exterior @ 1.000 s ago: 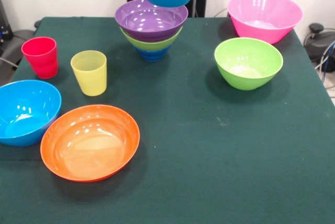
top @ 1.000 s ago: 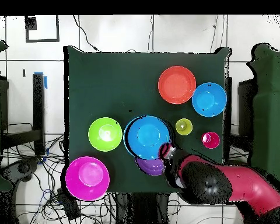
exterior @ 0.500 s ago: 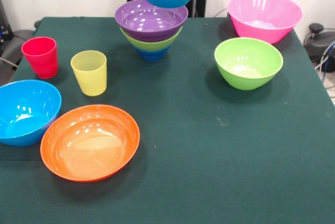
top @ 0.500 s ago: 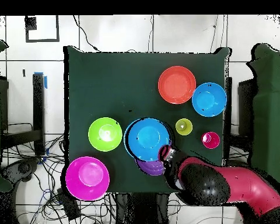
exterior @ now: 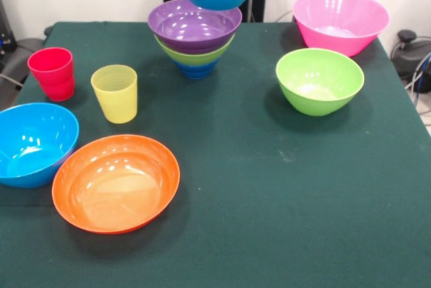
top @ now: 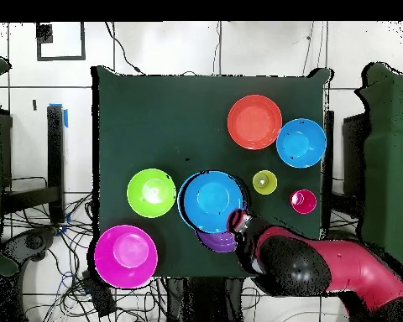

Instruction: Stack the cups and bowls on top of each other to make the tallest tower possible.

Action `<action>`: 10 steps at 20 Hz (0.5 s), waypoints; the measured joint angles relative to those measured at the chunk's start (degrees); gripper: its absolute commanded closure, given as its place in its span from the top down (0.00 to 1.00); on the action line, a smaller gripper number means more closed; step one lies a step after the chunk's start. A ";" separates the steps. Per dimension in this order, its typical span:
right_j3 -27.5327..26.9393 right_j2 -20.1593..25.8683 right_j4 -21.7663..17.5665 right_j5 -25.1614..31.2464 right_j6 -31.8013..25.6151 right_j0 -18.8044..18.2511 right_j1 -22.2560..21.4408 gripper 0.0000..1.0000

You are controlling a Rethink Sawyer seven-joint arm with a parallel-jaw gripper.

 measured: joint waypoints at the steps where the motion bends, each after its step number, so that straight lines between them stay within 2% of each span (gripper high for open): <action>1: 0.01 0.00 -0.02 -0.01 0.00 0.00 0.08 0.00; 10: 0.05 0.00 -1.95 -0.19 0.00 -0.58 1.91 0.00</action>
